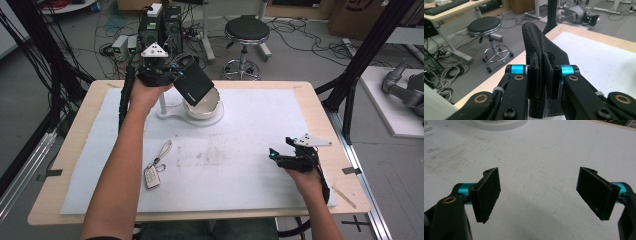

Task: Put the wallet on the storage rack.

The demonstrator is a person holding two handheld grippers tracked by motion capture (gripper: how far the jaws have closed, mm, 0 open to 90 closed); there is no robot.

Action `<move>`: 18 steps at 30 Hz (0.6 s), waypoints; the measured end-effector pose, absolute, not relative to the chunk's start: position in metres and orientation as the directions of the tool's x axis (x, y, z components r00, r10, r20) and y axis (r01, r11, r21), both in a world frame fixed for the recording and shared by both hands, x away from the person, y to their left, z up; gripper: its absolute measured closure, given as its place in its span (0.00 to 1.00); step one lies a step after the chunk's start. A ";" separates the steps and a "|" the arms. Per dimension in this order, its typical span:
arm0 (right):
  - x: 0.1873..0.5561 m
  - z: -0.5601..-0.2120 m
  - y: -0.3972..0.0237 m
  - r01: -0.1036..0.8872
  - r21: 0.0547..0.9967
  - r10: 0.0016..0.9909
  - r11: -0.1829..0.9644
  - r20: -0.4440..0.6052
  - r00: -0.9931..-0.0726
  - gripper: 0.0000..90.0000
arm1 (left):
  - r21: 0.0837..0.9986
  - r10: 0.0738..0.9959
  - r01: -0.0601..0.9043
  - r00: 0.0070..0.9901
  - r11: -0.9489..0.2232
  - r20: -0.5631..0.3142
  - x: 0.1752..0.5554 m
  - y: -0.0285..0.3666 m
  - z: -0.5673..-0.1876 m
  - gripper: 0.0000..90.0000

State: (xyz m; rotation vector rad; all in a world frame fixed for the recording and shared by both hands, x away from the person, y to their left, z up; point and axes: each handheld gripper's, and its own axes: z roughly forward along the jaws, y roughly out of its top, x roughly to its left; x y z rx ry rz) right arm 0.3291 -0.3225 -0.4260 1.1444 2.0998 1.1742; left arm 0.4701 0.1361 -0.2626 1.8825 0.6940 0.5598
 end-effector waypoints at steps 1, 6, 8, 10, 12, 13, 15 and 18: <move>0.329 -0.426 -0.323 0.438 0.853 0.842 0.283 -0.003 -0.539 0.22 | 0.920 0.688 0.218 0.722 -0.325 0.072 0.472 0.136 -0.264 0.91; 0.328 -0.427 -0.323 0.440 0.852 0.842 0.285 -0.004 -0.539 0.22 | 0.914 0.698 0.230 0.712 -0.334 0.076 0.479 0.134 -0.270 0.91; 0.328 -0.427 -0.324 0.437 0.853 0.843 0.287 -0.008 -0.538 0.22 | 0.907 0.702 0.238 0.707 -0.348 0.083 0.483 0.130 -0.274 0.91; 0.328 -0.427 -0.324 0.440 0.851 0.843 0.286 -0.005 -0.538 0.22 | 0.904 0.702 0.239 0.707 -0.354 0.087 0.485 0.128 -0.276 0.91; 0.329 -0.428 -0.324 0.443 0.849 0.843 0.288 -0.005 -0.537 0.22 | 0.902 0.703 0.242 0.705 -0.359 0.091 0.488 0.124 -0.281 0.91; 0.329 -0.428 -0.324 0.442 0.850 0.843 0.287 -0.006 -0.537 0.22 | 0.901 0.704 0.244 0.705 -0.359 0.089 0.489 0.122 -0.283 0.91; 0.329 -0.428 -0.325 0.443 0.849 0.843 0.289 -0.006 -0.538 0.22 | 0.894 0.707 0.252 0.701 -0.372 0.097 0.492 0.119 -0.287 0.91; 0.329 -0.428 -0.325 0.442 0.849 0.842 0.289 -0.006 -0.539 0.22 | 0.885 0.709 0.259 0.698 -0.388 0.106 0.494 0.116 -0.291 0.91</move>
